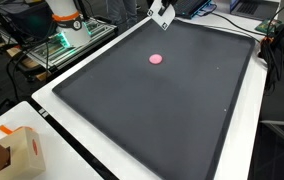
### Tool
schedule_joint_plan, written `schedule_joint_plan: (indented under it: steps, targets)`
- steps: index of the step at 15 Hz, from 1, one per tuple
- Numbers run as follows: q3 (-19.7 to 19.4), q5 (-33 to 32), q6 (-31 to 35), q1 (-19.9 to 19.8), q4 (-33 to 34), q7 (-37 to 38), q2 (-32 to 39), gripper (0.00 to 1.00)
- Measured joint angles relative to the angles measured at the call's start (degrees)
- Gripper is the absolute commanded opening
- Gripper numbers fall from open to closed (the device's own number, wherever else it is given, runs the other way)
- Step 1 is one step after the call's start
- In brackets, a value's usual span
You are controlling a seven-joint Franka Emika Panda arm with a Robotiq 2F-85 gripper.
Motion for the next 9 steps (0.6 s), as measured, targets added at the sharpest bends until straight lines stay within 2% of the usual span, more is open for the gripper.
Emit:
schedule_joint_plan:
  steps: [4,9]
  targets:
    - [-2.4,-0.7,-3.8,2.6,7.2,-5.2,6.9,0.01]
    - [-4.4,-1.2,-6.2,3.5,13.4,-14.7,11.9,0.01]
